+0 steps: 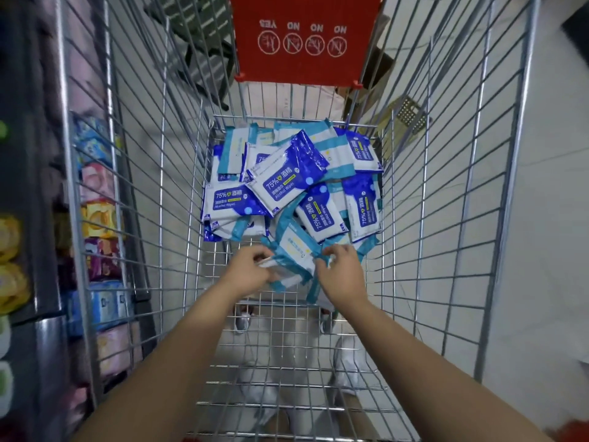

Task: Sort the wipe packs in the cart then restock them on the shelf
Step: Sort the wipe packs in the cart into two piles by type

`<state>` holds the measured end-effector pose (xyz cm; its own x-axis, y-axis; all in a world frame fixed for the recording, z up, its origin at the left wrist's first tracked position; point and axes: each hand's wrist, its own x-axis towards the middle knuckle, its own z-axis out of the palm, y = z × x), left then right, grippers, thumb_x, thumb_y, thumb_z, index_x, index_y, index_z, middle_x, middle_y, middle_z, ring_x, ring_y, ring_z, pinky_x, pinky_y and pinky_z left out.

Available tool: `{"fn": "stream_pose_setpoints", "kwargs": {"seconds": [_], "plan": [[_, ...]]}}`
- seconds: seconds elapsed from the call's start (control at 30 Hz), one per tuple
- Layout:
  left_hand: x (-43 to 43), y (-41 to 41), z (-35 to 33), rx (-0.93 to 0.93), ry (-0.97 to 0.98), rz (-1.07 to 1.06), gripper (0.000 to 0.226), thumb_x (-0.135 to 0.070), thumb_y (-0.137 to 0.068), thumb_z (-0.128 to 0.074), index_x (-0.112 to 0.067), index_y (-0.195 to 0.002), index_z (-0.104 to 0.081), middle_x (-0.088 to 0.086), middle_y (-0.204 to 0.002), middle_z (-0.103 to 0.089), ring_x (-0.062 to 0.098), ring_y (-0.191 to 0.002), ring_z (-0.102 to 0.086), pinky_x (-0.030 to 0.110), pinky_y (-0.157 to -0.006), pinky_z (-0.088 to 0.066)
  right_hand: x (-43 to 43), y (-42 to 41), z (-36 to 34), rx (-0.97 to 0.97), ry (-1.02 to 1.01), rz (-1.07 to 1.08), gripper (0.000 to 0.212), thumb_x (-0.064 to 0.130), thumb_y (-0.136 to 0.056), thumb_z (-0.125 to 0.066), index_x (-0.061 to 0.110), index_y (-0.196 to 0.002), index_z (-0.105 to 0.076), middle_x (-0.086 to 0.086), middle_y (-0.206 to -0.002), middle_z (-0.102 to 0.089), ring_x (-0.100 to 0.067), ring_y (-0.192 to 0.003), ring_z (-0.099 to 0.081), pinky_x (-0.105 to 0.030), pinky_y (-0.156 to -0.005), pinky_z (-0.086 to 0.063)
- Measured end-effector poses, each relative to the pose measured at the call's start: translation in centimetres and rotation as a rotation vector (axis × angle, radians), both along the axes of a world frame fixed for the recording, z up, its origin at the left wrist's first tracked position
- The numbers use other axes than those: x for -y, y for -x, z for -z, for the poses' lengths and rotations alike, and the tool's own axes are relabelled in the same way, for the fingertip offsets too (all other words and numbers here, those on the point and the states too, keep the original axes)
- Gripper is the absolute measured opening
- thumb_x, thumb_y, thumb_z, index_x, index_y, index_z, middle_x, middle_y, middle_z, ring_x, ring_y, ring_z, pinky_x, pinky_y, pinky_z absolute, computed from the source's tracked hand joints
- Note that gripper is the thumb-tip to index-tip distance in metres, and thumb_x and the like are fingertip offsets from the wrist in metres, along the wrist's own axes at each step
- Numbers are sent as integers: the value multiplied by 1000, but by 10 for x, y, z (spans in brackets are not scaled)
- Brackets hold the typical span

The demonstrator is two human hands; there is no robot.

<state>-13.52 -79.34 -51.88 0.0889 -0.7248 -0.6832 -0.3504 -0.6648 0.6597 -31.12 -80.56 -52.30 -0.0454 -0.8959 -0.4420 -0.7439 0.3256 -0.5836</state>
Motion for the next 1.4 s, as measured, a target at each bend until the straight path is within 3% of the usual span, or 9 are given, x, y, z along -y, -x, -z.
{"fn": "stream_pose_setpoints", "kwargs": {"seconds": [0.13,0.2,0.33,0.43,0.6,0.93,1.13,1.3,1.4], "plan": [[20,-14,-19,-296,-31,-341,34,6,-77,-70,-5,-108,-63,13,-101,-69,22,-79,-66,23,-58,-58,24,-12,-7,142,-13,151,33,14,-87,-58,8,-119,-56,-12,-120,-55,-26,-106,-56,-35,-93,-46],[26,-16,-21,-277,11,-382,38,2,-77,-72,-3,-113,-61,14,-106,-69,20,-80,-66,23,-58,-58,39,-15,-13,178,28,224,44,9,-89,-51,6,-132,-45,-14,-130,-50,-28,-118,-50,-37,-100,-42],[34,-18,-21,49,87,-150,43,4,-73,-75,-5,-112,-59,7,-104,-66,18,-87,-60,18,-61,-48,80,-9,-23,143,117,158,70,10,-89,-55,15,-150,-20,-12,-155,-21,-26,-143,-20,-35,-115,-20],[36,-25,-18,414,80,166,40,-12,-74,-74,-11,-111,-59,7,-109,-64,24,-99,-62,34,-82,-52,110,-6,-28,80,121,8,86,33,-86,-65,32,-151,-10,-9,-160,-4,-28,-147,-4,-42,-116,-15],[64,-22,-32,523,266,55,56,-16,-76,-73,-8,-126,-49,15,-122,-52,29,-114,-52,33,-92,-41,157,4,-36,-159,42,-305,97,69,-76,-58,37,-151,-3,-6,-160,9,-34,-146,7,-57,-115,-13],[171,-39,-15,592,320,113,71,-40,-89,-59,-8,-145,-31,18,-145,-36,31,-133,-36,35,-108,-28,232,-17,-12,-196,0,-334,97,81,-72,-46,30,-150,-18,-8,-158,-19,-30,-145,-16,-53,-114,-20],[209,-56,15,547,171,232,88,-70,-80,-50,-24,-150,-22,10,-156,-19,29,-143,-20,46,-114,-23,240,-29,5,-211,-151,-392,102,87,-66,-40,27,-148,-27,-9,-152,-32,-31,-139,-29,-52,-113,-23],[219,-56,32,589,128,279,91,-80,-76,-40,-29,-150,-22,4,-158,-16,26,-145,-15,49,-115,-19,199,-21,-12,-259,-25,-429,94,87,-68,-25,23,-133,-47,-9,-120,-62,-29,-114,-55,-44,-102,-39],[225,-58,36,539,98,285,97,-83,-69,-47,-34,-149,-24,2,-159,-12,26,-145,-11,53,-115,-17,193,-15,-9,-252,86,-342,78,79,-82,-17,20,-94,-66,-8,-83,-66,-32,-90,-60,-34,-77,-44]]}}
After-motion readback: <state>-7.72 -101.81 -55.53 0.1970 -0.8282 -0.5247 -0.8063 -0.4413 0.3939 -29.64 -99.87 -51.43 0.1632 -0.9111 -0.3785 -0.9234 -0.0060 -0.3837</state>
